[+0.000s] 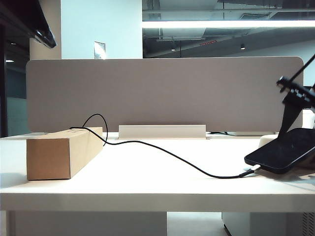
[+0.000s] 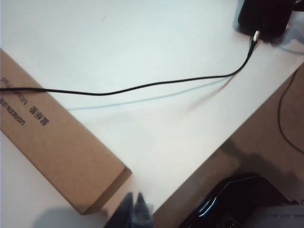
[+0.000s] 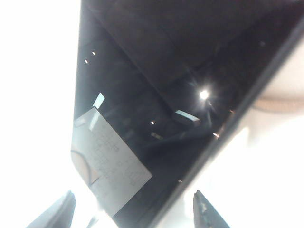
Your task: Pick up the charging cable and the phone, plug the charging cable into the charging port on the phone, and finally place them back on the table.
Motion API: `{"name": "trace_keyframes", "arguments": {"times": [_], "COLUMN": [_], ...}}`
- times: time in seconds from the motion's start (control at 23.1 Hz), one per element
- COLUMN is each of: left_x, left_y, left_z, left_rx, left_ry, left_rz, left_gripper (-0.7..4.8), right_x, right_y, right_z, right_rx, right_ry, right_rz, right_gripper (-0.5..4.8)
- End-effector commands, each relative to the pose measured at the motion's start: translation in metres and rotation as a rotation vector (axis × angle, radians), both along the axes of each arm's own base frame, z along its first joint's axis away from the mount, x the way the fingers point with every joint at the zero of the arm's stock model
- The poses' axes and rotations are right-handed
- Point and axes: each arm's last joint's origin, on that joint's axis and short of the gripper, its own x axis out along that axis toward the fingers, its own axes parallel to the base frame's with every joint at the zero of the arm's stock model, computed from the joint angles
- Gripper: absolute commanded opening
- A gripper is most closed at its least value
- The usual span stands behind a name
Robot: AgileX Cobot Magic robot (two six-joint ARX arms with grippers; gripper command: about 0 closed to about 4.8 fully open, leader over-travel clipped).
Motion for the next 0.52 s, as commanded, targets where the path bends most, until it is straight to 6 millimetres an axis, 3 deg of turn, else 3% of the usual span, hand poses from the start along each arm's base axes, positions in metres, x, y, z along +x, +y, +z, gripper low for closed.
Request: {"name": "trace_keyframes", "arguments": {"times": [0.04,0.17,0.39,0.52], "left_x": [-0.006,-0.016,-0.04,-0.049], "left_y": [0.003,0.007,0.015,0.019], "left_z": [0.002,-0.009,-0.047,-0.061], "left_rx": [-0.02,-0.058,-0.212,-0.282], "left_ry": [-0.046,-0.062,-0.119,-0.141], "left_rz": [0.03,0.085,0.193,0.257], "left_gripper": [-0.06,-0.06,-0.06,-0.06], "right_x": [-0.012,-0.028,-0.061,-0.08], "right_y": [-0.001,-0.003,-0.005,-0.006], "right_z": [0.015,0.032,0.063,0.068], "right_rx": [-0.051,-0.137,-0.199,-0.199], "right_ry": [-0.024,-0.076,-0.245,-0.346], "right_rz": [0.034,0.09,0.122,0.113], "right_gripper": [3.39,3.38,3.33,2.53]}}
